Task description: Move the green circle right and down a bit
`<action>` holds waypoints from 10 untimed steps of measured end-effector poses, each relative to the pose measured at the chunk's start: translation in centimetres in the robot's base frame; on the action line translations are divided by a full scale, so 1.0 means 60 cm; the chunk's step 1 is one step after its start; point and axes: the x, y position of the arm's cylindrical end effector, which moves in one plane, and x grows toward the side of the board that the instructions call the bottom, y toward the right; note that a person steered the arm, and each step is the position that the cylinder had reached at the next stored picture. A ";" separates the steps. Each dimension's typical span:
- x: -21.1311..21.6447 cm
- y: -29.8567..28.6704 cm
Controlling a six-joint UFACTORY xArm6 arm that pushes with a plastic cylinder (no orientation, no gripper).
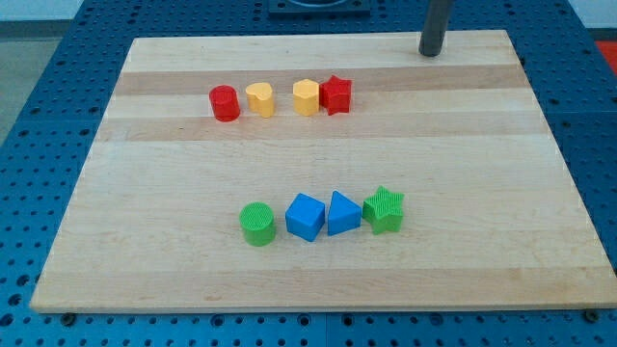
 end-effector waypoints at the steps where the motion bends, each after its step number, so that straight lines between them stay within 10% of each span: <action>1: 0.002 0.002; 4: 0.185 0.043; 10: 0.451 -0.559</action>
